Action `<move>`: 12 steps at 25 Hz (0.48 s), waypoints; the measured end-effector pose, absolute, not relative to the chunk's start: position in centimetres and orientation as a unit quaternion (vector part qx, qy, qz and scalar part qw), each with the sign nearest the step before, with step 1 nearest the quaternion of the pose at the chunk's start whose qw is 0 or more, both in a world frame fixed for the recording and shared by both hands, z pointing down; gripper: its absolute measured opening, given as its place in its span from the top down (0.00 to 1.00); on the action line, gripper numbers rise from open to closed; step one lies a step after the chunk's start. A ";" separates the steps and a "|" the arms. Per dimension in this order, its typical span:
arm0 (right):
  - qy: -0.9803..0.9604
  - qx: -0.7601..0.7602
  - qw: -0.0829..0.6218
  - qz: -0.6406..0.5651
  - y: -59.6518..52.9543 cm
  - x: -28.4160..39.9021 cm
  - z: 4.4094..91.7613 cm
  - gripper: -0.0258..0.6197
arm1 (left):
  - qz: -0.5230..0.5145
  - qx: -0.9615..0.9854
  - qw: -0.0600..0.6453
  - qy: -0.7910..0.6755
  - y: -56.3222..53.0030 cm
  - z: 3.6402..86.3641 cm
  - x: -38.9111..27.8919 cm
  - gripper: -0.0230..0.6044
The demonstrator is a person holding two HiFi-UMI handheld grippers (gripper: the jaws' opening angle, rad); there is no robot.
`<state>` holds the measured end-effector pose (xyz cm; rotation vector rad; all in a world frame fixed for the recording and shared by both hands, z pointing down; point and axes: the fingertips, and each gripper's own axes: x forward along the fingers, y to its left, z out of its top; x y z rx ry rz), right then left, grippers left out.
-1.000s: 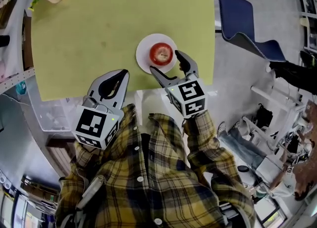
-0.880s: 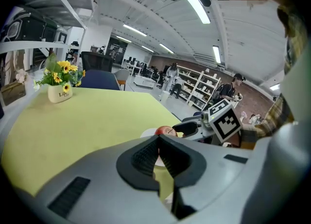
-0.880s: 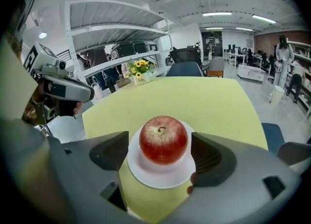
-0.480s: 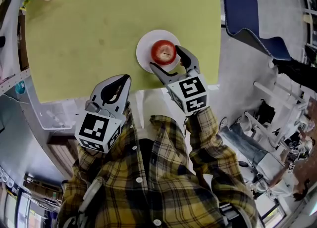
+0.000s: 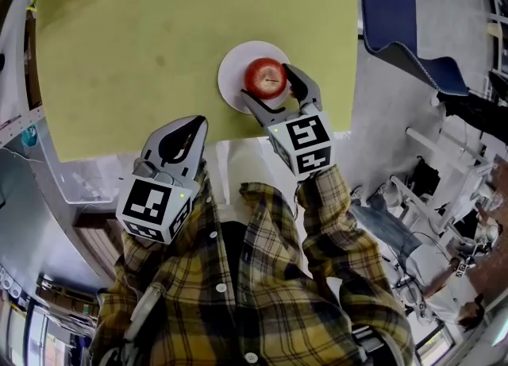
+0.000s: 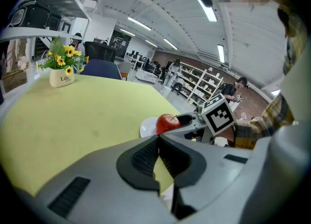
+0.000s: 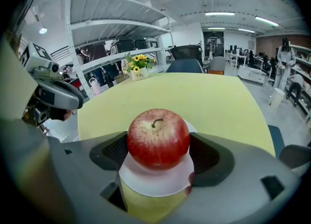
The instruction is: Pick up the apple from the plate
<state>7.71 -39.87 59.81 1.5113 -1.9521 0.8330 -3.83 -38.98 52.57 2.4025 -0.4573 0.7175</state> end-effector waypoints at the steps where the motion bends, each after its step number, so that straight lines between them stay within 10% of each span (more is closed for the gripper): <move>1: -0.722 0.561 0.265 0.306 -39.8 7.9 59.6 0.38 | 0.269 0.902 0.291 -0.172 -38.8 52.4 -3.6 0.95; 12: -0.720 0.565 0.266 0.304 -39.3 8.7 59.1 0.38 | 0.263 0.905 0.284 -0.178 -38.4 51.5 -2.9 0.95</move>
